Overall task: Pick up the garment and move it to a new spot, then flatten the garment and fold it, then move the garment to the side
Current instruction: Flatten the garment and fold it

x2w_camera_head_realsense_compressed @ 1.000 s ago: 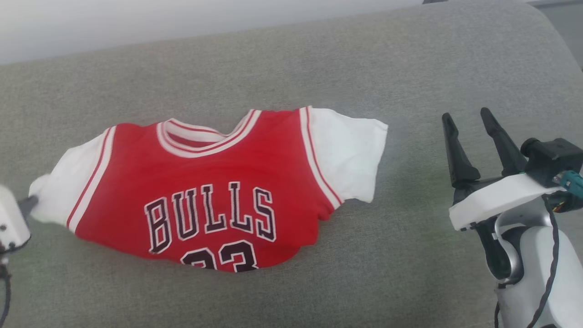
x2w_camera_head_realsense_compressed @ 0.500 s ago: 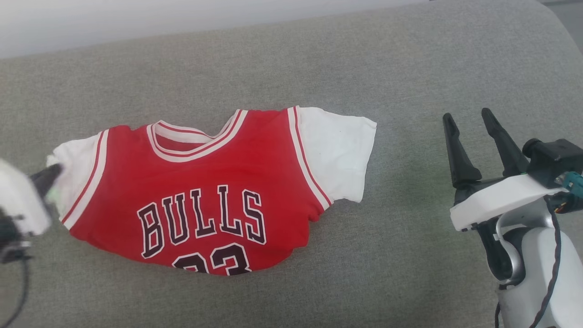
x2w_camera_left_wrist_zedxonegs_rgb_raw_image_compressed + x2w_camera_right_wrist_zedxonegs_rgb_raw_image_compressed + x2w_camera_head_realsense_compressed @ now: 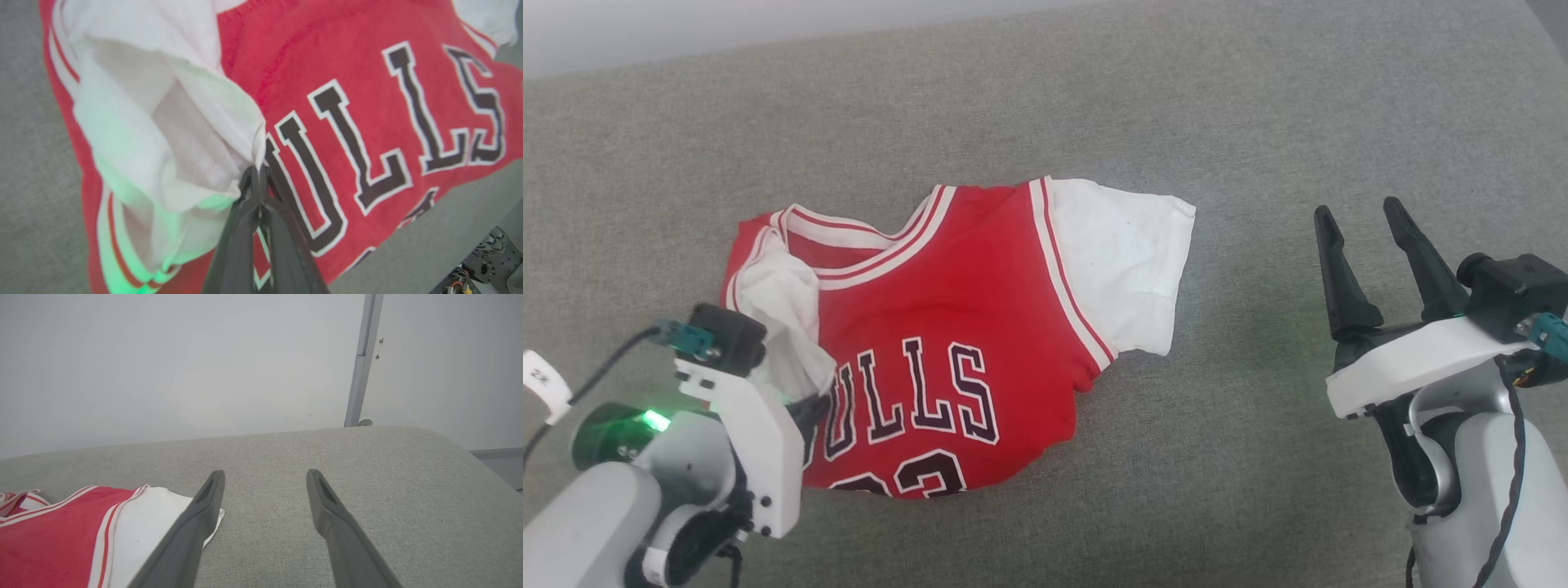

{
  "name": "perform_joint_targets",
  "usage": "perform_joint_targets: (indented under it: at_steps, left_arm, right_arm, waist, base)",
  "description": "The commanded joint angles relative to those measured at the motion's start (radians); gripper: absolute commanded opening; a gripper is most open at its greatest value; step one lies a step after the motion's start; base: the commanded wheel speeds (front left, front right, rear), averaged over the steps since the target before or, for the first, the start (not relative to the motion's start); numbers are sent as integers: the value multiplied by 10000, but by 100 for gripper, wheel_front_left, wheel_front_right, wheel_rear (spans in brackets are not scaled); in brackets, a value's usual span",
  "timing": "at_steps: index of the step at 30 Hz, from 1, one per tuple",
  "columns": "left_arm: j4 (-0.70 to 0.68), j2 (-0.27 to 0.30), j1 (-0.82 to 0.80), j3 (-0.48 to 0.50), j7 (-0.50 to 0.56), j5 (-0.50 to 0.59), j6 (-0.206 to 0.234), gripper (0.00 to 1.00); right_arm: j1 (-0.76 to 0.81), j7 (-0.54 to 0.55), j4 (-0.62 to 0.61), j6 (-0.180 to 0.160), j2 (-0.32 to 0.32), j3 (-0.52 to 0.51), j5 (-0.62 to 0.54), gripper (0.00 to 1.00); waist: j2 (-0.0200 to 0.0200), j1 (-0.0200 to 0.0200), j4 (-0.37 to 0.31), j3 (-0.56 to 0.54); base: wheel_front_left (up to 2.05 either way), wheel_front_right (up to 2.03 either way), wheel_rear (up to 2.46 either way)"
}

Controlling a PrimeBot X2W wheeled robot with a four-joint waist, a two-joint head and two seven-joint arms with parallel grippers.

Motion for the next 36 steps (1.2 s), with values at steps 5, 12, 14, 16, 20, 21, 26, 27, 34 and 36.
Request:
perform_joint_targets:
  at_steps: [5,12,14,16,20,21,26,27,34,36]
  left_arm:
    - [313,-188,126,-93,-123,-73,-119,100]
    - [-439,317,-18,319,0,-250,-21,100]
    - [-746,500,-40,508,122,-293,114,100]
    - [-1016,705,-146,726,262,-405,282,100]
    - [-1236,1002,-435,1086,592,-624,497,100]
    - [-1192,1051,-514,1160,693,-693,544,100]
    - [-684,1150,-944,1285,1247,-938,672,100]
    - [-531,1136,-1039,1275,1362,-1001,673,100]
    - [741,1108,-1419,1107,1749,-1018,655,100]
    - [919,1116,-1437,1101,1769,-1015,663,100]
  right_arm:
    - [-81,-11,32,1,6,-28,-13,100]
    - [55,-10,-4,1,35,-119,-88,100]
    - [92,-7,-25,1,65,-133,-87,100]
    - [87,-13,-31,1,91,-133,-78,100]
    - [-20,-55,5,1,121,-75,-48,100]
    - [-68,-64,19,1,130,-48,-39,100]
    - [-240,-121,115,1,154,112,-2,100]
    - [-292,-136,130,1,155,123,7,100]
    - [-394,-230,235,1,156,182,33,100]
    - [-399,-243,245,1,157,181,37,100]
  waist:
    - [0,0,65,-6]
    - [0,0,211,-113]
    - [0,0,235,-123]
    - [0,0,250,-113]
    - [0,0,222,-80]
    - [0,0,202,-60]
    - [0,0,33,65]
    - [0,0,-3,97]
    - [0,0,-315,279]
    - [0,0,-356,300]
  base:
    - [0,0,0]
    - [0,0,0]
    - [0,0,0]
    - [0,0,0]
    - [0,0,0]
    - [0,0,0]
    - [0,0,0]
    - [0,0,0]
    - [0,0,0]
    - [0,0,0]
